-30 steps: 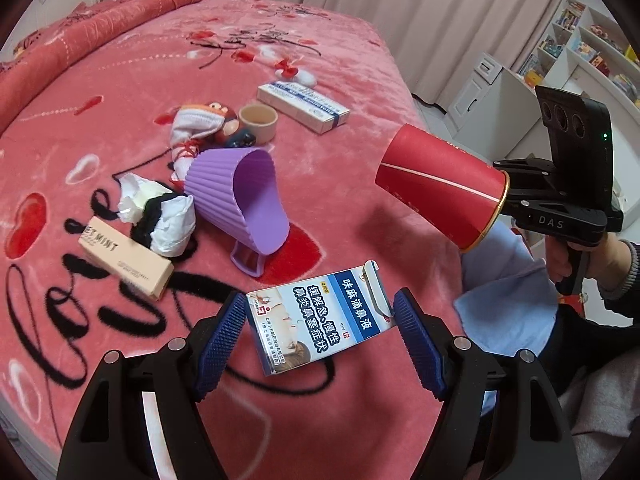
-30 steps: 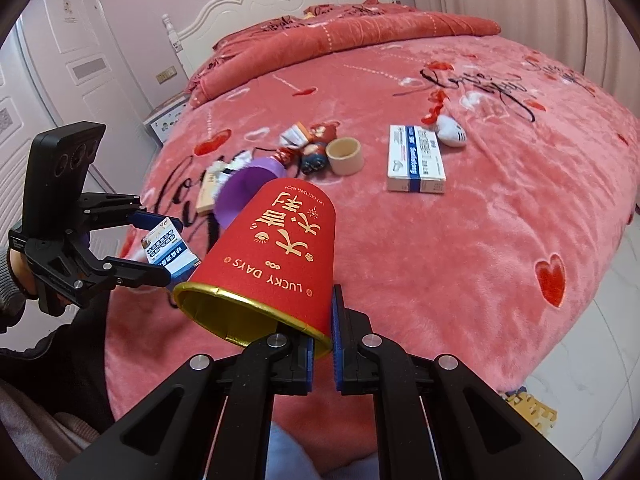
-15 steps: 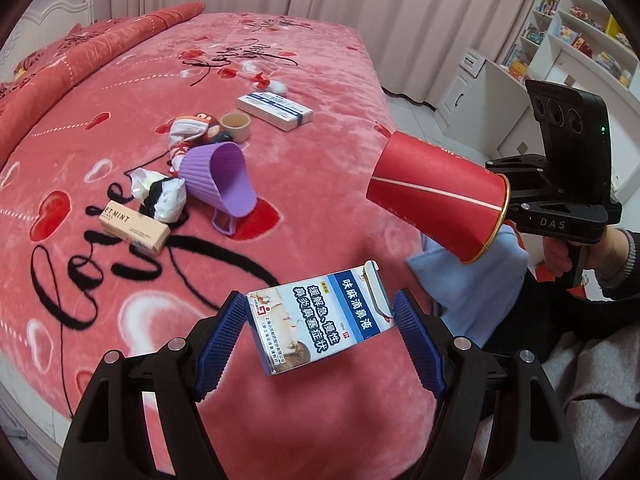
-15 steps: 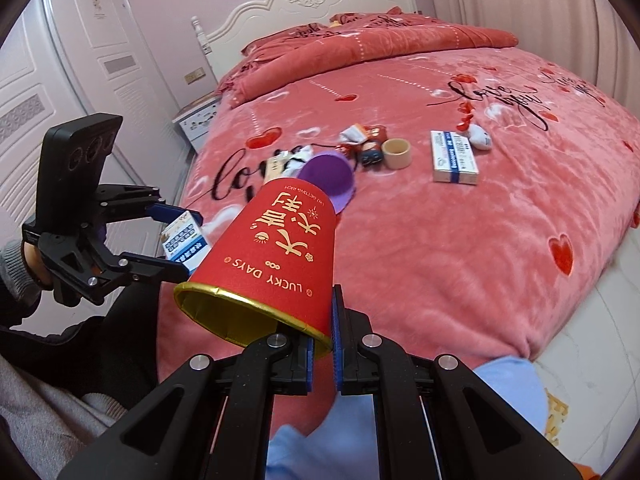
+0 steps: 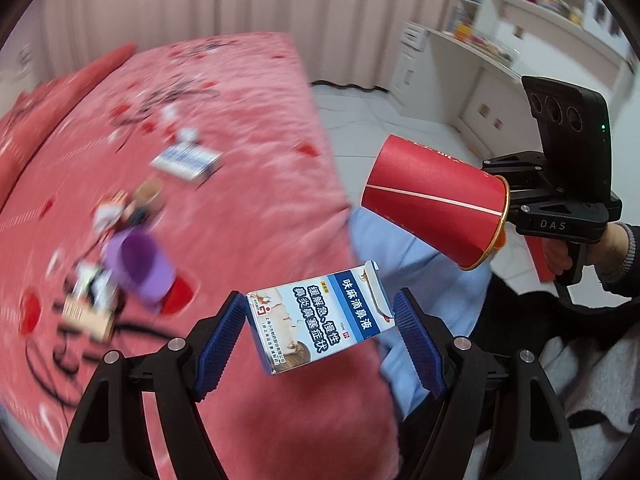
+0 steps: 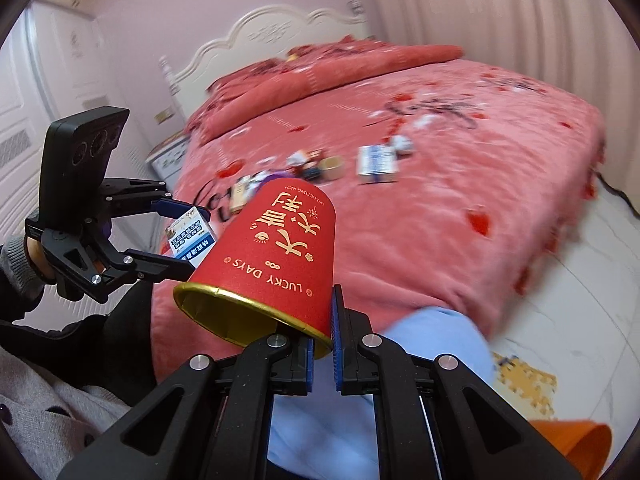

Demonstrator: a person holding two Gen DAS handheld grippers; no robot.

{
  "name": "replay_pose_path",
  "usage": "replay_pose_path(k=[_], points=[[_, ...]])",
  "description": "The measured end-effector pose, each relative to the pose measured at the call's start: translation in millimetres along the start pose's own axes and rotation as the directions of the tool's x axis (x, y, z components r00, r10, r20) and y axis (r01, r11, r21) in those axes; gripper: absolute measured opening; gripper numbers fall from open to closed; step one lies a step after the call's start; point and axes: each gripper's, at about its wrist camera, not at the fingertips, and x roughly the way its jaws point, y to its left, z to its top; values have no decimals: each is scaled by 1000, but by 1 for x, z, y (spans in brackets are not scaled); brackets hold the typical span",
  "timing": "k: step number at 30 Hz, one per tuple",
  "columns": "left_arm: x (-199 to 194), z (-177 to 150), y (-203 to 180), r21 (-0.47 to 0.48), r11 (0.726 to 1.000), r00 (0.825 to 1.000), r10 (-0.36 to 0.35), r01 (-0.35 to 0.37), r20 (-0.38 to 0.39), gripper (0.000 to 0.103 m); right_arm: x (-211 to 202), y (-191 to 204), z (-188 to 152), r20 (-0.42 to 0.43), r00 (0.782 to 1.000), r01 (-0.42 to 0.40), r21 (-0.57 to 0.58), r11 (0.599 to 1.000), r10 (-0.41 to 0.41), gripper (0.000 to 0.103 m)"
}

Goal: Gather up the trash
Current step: 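Carry the medicine box and red cup over the orange bin with both tools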

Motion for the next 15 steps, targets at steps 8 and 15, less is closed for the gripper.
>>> replay_pose_path(k=[8,15], points=[[57,76,-60,185,975,993,-119,121,-22,76,-80,-88,-40,60,979,183,170,968,-196,8],[117,135,-125,316,916,969,-236,246,-73,76,-145,-161,-98,35,929,335,341,878,-368,8]])
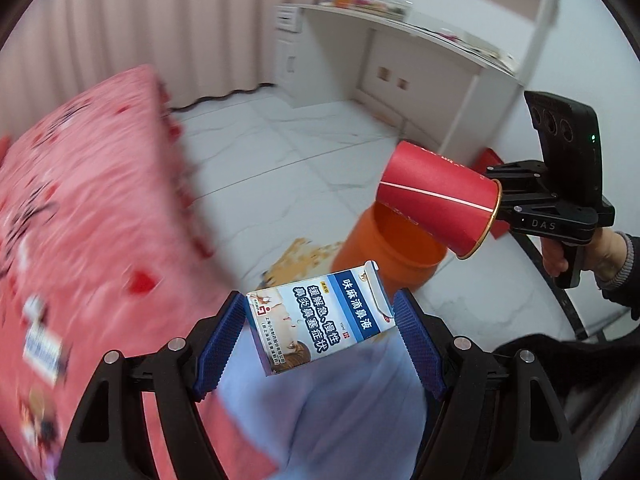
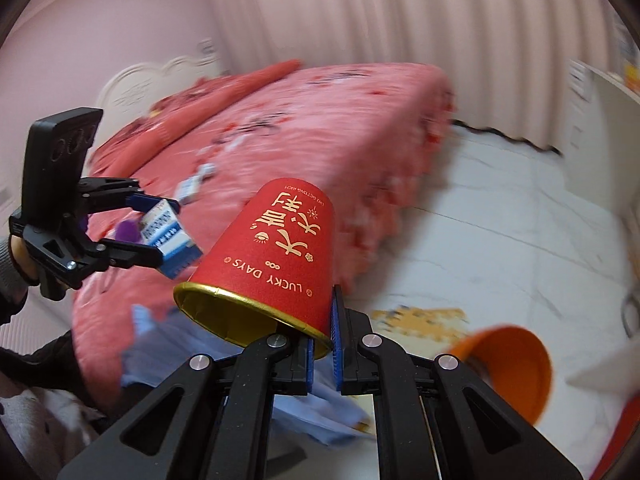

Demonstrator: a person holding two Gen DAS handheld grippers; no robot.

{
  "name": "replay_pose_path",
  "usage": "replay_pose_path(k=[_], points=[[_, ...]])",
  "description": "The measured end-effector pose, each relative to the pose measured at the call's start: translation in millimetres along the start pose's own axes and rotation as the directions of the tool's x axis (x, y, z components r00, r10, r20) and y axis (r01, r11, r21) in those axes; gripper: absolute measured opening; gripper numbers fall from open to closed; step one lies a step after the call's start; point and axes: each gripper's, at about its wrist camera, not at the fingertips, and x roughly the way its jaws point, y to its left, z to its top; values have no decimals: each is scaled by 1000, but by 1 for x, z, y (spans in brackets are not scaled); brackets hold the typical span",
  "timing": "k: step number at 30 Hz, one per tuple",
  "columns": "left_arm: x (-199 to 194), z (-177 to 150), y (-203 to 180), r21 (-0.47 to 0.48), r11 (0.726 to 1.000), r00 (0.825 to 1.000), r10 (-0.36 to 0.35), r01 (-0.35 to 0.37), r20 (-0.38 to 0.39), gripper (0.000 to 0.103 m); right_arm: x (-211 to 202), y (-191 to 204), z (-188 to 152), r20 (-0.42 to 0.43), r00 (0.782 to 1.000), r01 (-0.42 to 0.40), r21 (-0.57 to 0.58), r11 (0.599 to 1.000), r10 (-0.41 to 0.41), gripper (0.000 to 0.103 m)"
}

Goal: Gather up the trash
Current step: 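Carry the medicine box and red cup over the orange bin with both tools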

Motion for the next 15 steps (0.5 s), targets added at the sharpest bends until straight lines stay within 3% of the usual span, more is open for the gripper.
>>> replay_pose_path(k=[5,15], points=[[48,40,-26,72,993,996,-88,89,-22,76,-17,-70,-25,-19,992,127,110,986,-126,7],[131,73,-72,131,963,969,-220,234,-113,76,-3,-169,-86,-122,963,265,266,927,-241,8]])
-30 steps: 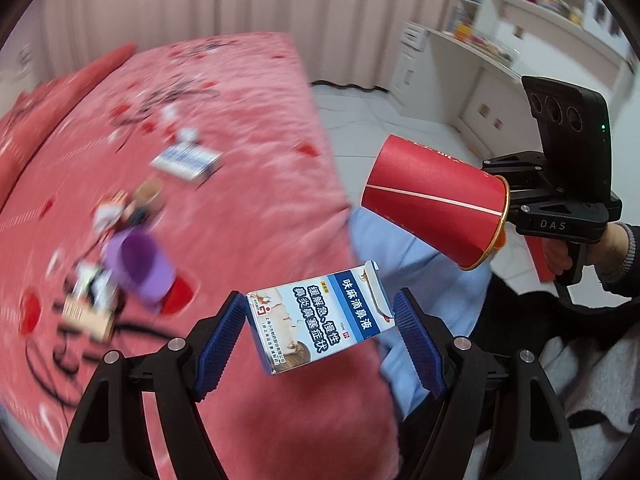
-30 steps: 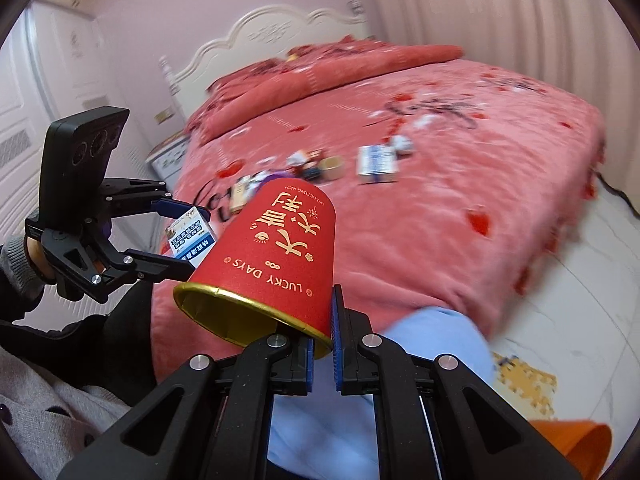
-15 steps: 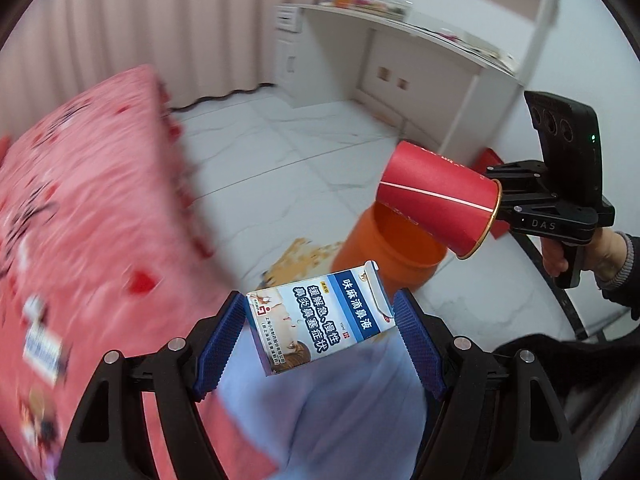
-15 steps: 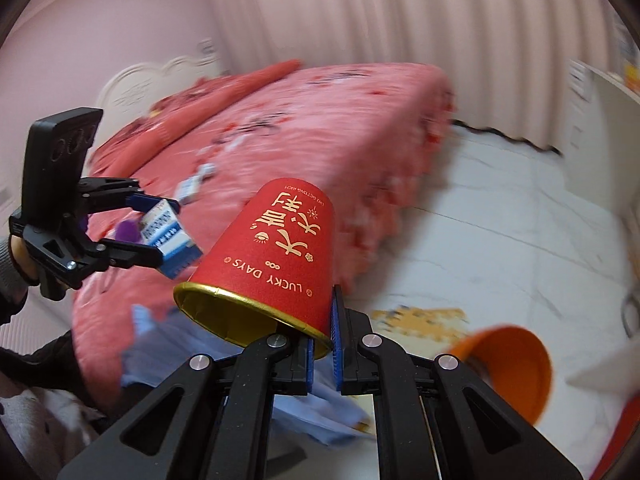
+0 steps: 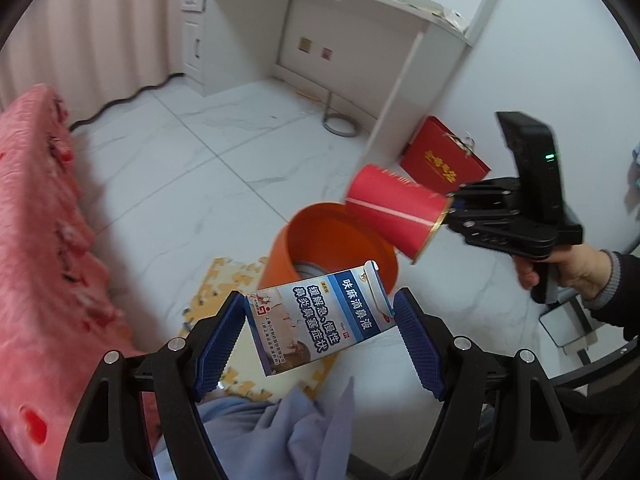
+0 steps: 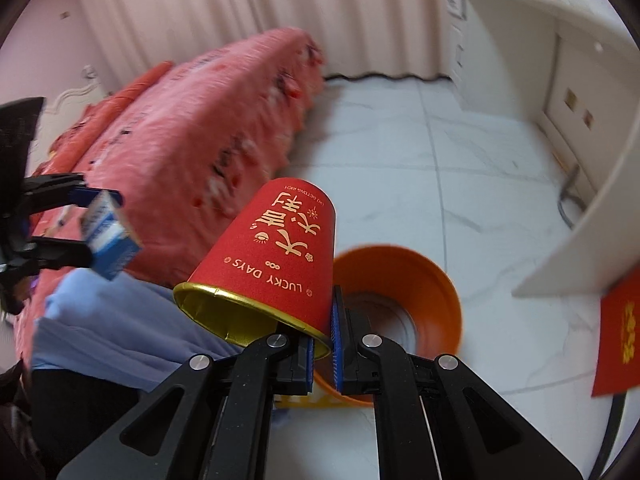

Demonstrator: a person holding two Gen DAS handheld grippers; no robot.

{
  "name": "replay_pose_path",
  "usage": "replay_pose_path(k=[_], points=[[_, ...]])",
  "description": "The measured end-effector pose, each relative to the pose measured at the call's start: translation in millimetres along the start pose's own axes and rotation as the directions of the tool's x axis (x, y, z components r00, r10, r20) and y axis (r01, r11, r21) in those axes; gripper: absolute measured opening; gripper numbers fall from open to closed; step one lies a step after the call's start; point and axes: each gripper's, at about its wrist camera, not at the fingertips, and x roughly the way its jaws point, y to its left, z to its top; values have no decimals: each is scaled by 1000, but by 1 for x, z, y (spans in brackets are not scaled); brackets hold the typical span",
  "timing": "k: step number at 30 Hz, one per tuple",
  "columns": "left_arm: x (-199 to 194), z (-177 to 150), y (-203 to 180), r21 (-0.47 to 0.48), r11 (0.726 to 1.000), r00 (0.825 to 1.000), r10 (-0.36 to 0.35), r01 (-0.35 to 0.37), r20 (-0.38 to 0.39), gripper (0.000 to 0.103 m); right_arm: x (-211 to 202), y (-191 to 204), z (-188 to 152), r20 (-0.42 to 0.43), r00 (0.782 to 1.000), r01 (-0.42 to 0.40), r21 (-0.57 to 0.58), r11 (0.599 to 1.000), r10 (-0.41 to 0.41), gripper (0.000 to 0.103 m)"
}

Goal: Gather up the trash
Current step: 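Carry the medicine box and red cup over the orange bin with both tools, then open the right tool then the left tool to drop both items into the bin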

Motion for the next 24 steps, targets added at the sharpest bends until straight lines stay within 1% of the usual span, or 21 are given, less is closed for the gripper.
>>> replay_pose_path(k=[2,4,5,8,11,15,17,18,19,20,21,24], points=[[12,5,-2,11,1000,1000,-17,17,-13,76,11,-14,-6,-22,1000,6,29,1000,-6,8],[17,6,-3,22,999,999,-31,32,-21,76,21,-24,-13,-42,999,14,40,999,-13,8],[22,9,-4,30,999,999,-34,35,-26,76,29,-21,-10,-50,999,16,41,999,-14,8],[36,16,-3,23,998,998,-53,53,-31,76,47,-30,-13,-75,997,26,61,998,-21,8],[44,17,-2,17,998,997,-67,68,-44,76,62,-39,-20,-98,995,27,96,995,-17,8],[56,19,-1,30,997,995,-74,76,-69,76,76,-42,-23,-114,993,31,102,994,-20,8],[59,21,-1,31,996,994,-81,83,-71,76,82,-45,-24,-119,992,50,111,993,-37,11],[61,23,-1,33,996,994,-83,85,-72,76,84,-45,-23,-119,992,50,119,992,-36,19],[64,25,-1,35,995,993,-85,88,-76,76,85,-46,-23,-116,993,51,127,991,-36,30],[69,27,-2,38,995,993,-85,88,-79,76,85,-48,-24,-113,993,57,135,989,-41,33],[70,28,-3,40,995,993,-86,90,-82,76,85,-49,-25,-113,993,59,141,988,-44,35],[76,31,-6,46,994,992,-95,99,-85,76,83,-55,-30,-116,992,65,156,986,-47,35]])
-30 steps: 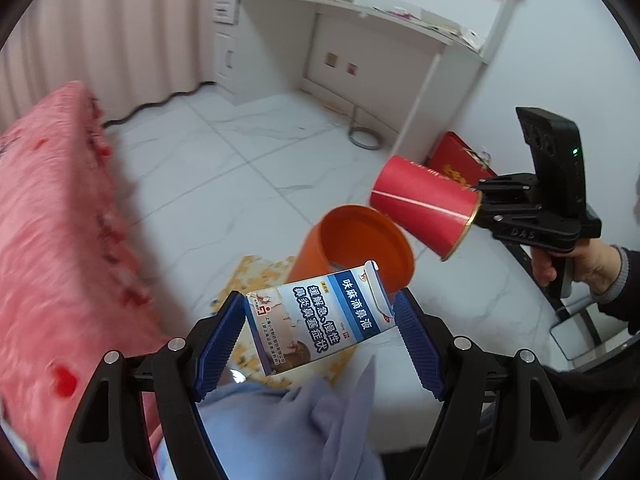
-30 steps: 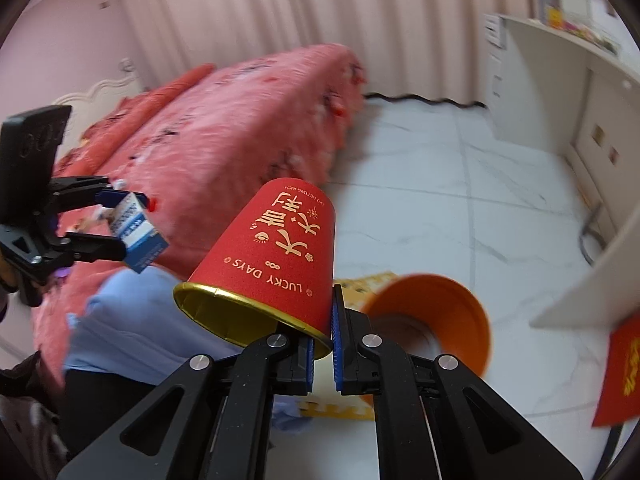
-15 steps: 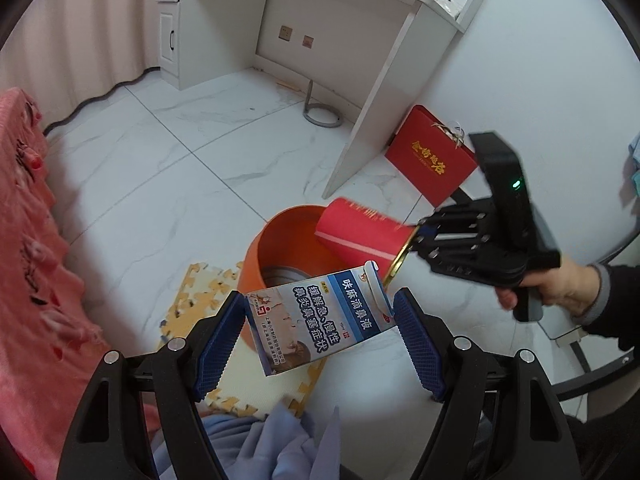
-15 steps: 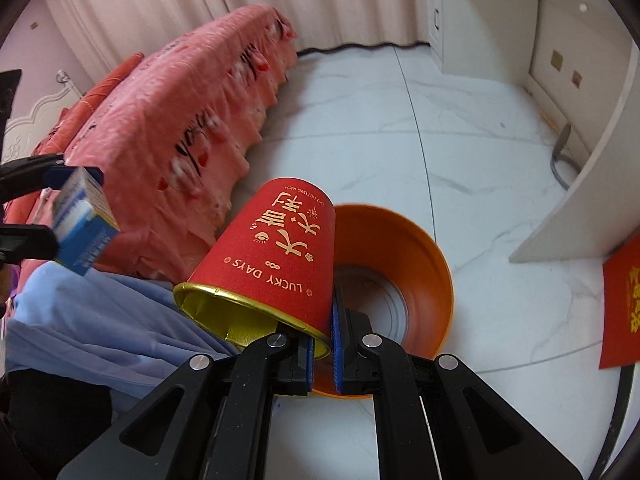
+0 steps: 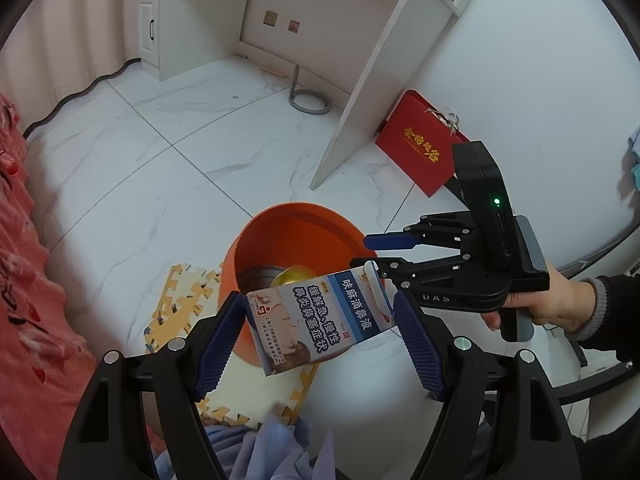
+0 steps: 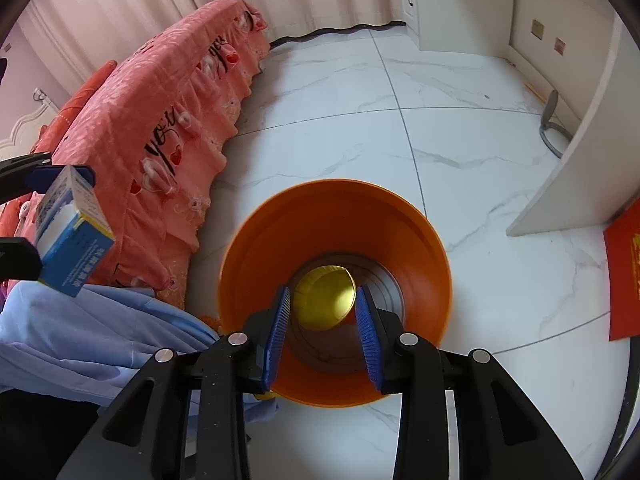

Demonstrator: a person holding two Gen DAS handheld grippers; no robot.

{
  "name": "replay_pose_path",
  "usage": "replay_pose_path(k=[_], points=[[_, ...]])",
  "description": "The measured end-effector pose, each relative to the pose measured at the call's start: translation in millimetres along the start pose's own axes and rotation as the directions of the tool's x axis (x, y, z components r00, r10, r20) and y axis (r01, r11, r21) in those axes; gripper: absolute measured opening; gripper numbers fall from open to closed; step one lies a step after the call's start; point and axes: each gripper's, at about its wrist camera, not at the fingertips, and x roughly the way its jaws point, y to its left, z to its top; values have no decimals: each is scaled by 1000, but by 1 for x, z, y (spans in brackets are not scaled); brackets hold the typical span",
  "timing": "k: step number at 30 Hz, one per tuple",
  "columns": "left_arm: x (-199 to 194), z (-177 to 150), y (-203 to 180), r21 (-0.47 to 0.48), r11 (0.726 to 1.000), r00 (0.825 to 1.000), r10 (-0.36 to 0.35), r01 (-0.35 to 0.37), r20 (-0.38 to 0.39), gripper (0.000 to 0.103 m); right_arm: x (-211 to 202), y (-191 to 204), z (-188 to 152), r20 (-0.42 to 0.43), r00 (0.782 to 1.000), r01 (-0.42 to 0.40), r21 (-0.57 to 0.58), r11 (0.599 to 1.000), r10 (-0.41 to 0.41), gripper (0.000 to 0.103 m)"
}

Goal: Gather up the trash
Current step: 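Open the right tool then the left tool to drop both items into the bin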

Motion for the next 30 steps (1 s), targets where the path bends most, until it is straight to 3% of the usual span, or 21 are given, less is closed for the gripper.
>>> replay_pose_path(k=[13,20,30], points=[[35,11,-12,42,999,999,-2,3,-37,77,-7,-23,-20,-3,1000,22,69,997,-21,35],[43,12,-10,24,999,998,35,-33,-44,90,-10,-25,-23,-2,999,33,74,997,-33,35],[12,0,-1,-16,999,999,44,-44,-22,90,-9,-13,-17,-3,1000,18,52,998,-17,35]])
